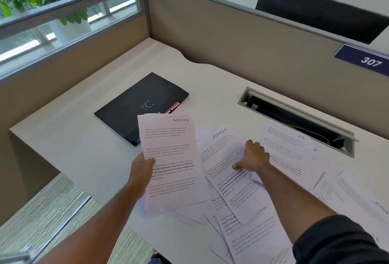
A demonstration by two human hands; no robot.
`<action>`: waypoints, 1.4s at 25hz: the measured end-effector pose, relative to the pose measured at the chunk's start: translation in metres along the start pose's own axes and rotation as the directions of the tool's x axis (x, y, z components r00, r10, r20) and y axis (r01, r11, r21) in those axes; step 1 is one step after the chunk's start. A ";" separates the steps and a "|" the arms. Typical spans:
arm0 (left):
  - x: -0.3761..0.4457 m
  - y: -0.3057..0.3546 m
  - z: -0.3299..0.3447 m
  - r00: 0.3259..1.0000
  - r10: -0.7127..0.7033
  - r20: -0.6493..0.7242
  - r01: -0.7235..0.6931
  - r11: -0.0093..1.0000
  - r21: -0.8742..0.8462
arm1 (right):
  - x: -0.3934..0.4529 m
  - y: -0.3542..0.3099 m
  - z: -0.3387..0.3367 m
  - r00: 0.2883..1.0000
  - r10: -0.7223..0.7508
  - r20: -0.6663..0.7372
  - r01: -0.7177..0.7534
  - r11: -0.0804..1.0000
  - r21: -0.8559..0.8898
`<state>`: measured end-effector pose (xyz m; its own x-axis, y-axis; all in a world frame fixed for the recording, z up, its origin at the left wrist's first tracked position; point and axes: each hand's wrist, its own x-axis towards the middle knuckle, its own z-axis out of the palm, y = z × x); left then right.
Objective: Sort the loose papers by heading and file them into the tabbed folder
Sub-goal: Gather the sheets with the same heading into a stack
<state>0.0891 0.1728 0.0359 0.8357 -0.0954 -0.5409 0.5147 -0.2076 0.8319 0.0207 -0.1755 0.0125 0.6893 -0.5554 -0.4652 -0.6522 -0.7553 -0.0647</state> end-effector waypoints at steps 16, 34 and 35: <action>-0.002 0.000 -0.007 1.000 0.016 -0.007 -0.016 0.999 -0.031 | -0.010 0.003 -0.046 0.837 0.268 -0.477 0.126 0.754 0.645; -0.009 0.004 0.026 0.985 -0.014 0.169 0.018 1.000 -0.024 | -0.063 0.079 -0.037 0.736 0.618 -0.277 0.089 0.317 0.944; -0.009 0.004 0.026 0.985 -0.015 0.175 0.019 1.000 -0.021 | -0.068 0.077 -0.030 0.747 0.610 -0.262 0.075 0.315 0.946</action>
<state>0.0787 0.1474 0.0403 0.7817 -0.2608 -0.5665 0.5342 -0.1886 0.8240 -0.0666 -0.2069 0.0658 0.2000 -0.9674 -0.1555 -0.4527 0.0495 -0.8903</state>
